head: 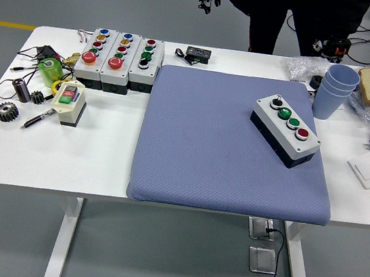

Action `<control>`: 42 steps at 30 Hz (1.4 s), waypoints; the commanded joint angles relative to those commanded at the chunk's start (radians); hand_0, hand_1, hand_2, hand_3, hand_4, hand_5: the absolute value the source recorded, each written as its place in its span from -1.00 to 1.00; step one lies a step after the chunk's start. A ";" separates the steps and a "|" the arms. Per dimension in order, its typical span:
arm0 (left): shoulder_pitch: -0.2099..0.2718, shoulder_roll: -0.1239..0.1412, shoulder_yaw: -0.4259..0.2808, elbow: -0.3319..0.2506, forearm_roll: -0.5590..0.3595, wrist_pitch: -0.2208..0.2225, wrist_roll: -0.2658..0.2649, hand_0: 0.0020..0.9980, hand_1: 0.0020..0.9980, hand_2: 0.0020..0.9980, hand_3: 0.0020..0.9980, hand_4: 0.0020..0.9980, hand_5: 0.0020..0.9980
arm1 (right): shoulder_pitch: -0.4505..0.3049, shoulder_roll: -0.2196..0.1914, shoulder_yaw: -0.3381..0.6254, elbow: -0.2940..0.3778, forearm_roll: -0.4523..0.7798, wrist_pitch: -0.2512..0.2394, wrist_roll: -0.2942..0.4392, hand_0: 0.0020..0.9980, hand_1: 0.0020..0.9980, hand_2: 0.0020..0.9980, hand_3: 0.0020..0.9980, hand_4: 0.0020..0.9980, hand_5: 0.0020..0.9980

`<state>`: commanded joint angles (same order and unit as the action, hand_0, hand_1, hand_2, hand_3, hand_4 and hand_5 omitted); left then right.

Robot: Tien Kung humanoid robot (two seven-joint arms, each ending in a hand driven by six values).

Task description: Pick up the button,place it on the desk,press the button,press the button

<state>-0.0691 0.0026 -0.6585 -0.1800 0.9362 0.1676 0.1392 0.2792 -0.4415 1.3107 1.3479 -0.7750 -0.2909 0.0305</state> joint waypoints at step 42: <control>-0.005 0.000 0.005 0.000 -0.010 0.000 0.002 0.25 0.32 0.35 0.19 -0.34 0.27 | 0.364 0.222 -0.371 -0.262 -1.054 0.119 -0.422 1.00 0.87 1.00 1.00 1.00 -0.75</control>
<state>-0.0745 0.0024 -0.6538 -0.1800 0.9264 0.1674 0.1407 0.6428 -0.2192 0.9401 1.0855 -1.8291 -0.1724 -0.3919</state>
